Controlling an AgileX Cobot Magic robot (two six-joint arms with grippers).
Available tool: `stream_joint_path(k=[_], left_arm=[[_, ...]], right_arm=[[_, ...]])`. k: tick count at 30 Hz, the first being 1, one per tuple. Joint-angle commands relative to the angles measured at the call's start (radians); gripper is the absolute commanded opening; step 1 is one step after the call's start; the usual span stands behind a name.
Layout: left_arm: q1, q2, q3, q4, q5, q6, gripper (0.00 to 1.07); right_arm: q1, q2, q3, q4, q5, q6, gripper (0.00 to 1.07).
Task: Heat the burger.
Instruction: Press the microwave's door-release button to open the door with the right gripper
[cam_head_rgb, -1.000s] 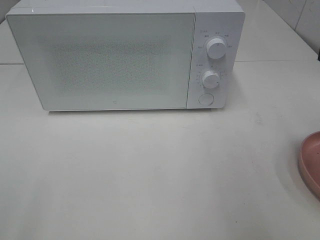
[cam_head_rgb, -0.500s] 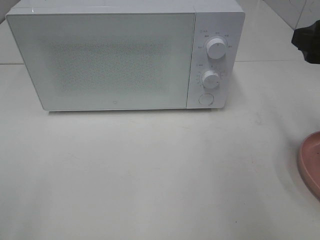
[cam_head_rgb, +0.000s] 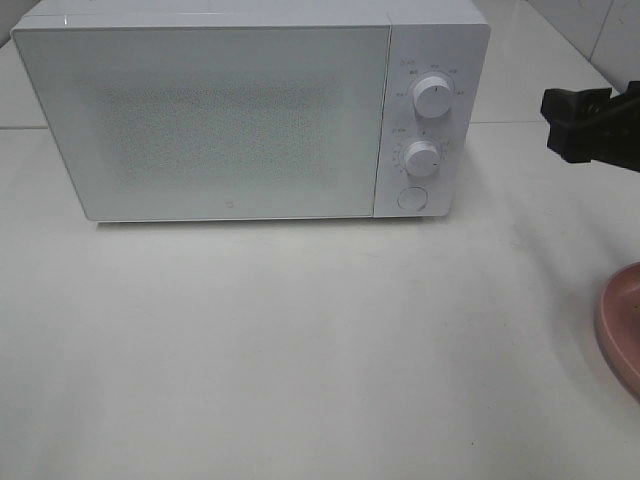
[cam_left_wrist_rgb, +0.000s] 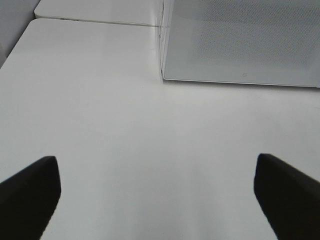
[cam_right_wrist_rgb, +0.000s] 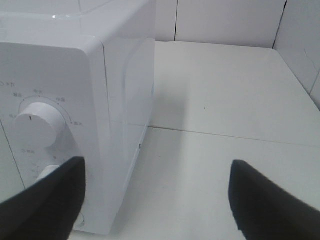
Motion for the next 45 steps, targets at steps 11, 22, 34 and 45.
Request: stream_joint_path(k=[11, 22, 34, 45], left_arm=[[-0.002, -0.017, 0.003, 0.003, 0.002, 0.000, 0.98], [-0.002, -0.017, 0.003, 0.003, 0.002, 0.000, 0.98], [-0.002, -0.017, 0.003, 0.003, 0.002, 0.000, 0.98], [-0.002, -0.017, 0.003, 0.003, 0.002, 0.000, 0.98]], right_arm=[[0.215, 0.213, 0.153, 0.398, -0.475, -0.269, 0.76], [0.466, 0.380, 0.150, 0.615, -0.619, -0.274, 0.76], [0.619, 0.404, 0.135, 0.726, -0.611, -0.114, 0.75], [0.619, 0.404, 0.135, 0.735, -0.609, 0.515, 0.49]])
